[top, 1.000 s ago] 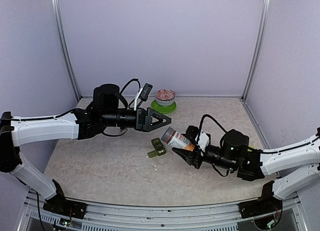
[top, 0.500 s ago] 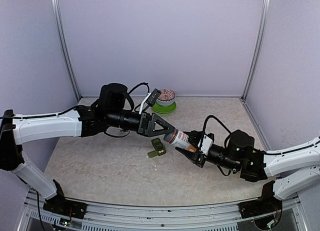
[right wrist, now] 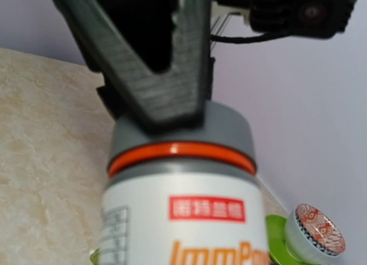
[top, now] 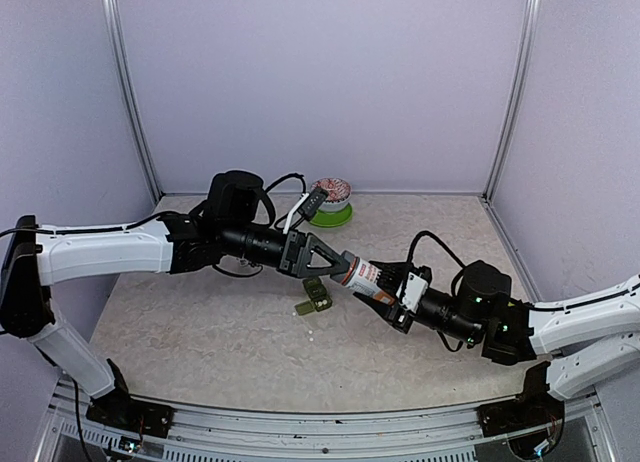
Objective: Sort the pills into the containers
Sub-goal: Screw the lid of the pill bottle onto the pill bottle.
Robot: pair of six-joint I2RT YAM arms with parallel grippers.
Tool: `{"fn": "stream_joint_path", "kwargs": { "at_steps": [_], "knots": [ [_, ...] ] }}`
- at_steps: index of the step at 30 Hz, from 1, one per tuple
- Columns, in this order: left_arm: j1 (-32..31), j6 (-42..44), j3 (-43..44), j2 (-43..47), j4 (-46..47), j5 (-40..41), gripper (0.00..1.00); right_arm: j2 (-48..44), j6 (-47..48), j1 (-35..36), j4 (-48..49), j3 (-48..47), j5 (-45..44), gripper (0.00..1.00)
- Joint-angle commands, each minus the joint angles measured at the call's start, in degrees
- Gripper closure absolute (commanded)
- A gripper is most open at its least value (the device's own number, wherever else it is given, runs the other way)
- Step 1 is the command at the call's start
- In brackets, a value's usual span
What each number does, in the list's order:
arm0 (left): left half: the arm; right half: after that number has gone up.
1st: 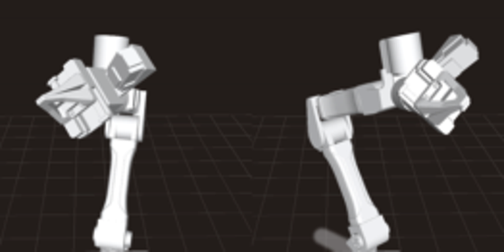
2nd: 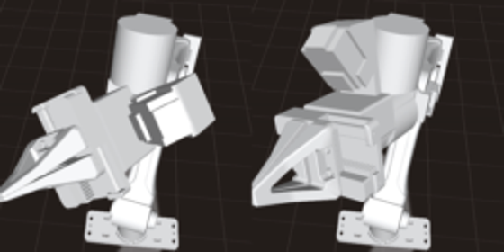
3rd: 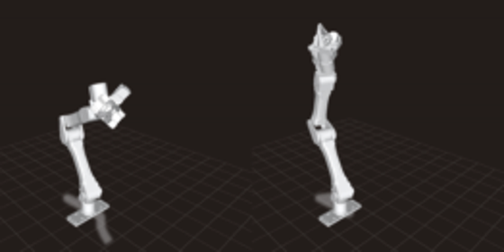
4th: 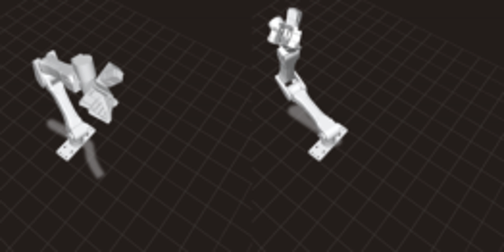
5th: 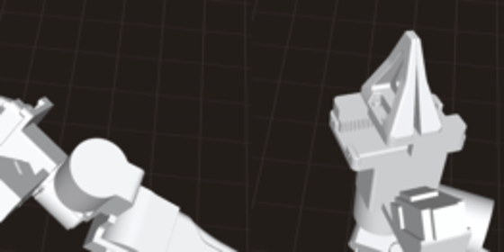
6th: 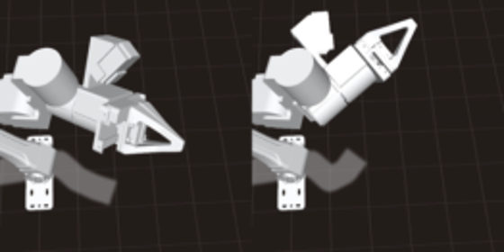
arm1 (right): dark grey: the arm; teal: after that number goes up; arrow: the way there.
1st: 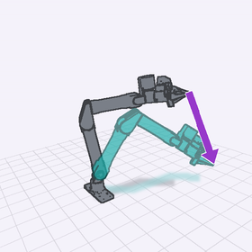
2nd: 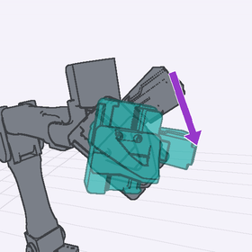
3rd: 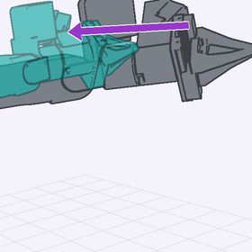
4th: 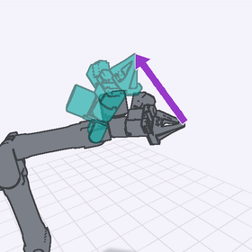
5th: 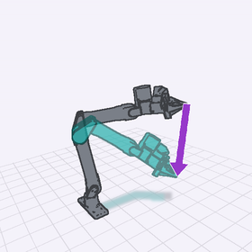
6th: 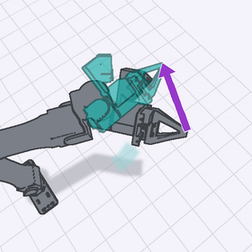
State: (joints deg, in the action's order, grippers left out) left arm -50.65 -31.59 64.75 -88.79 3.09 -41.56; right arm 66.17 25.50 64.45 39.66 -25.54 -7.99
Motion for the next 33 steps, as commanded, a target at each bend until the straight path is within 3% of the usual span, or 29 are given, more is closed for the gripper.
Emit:
{"fn": "stream_joint_path", "kwargs": {
  "at_steps": [1, 6, 11, 17, 24, 33],
  "knots": [
    [-0.56, 1.83, 1.97, -0.46, 1.06, -1.93, 0.51, -0.95, -1.41, 0.15, 1.82, -0.58, -0.53, 0.61],
    [-1.65, 7.26, 1.82, 0.43, 1.08, -2.53, 0.60, -1.70, -9.92, 0.08, -0.24, -2.17, 1.49, 0.60],
    [-2.20, 16.39, 1.09, 3.70, -0.20, -3.13, 0.68, -3.83, -22.54, -0.17, -3.79, -3.95, 9.30, 0.60],
    [-5.05, 27.99, 0.86, 8.03, -3.32, -5.42, 0.69, -7.41, -35.00, -1.17, -9.37, -6.39, 16.76, 0.59],
    [-7.81, 37.70, 2.32, 9.96, -8.89, -7.62, 0.69, -6.77, -46.50, -2.24, -9.24, -8.22, 31.42, 0.57],
    [-12.48, 46.29, 3.55, 12.61, -14.73, -1.08, 0.68, -4.87, -63.57, -5.37, -4.52, -9.86, 41.86, 0.57]
  ]
}}
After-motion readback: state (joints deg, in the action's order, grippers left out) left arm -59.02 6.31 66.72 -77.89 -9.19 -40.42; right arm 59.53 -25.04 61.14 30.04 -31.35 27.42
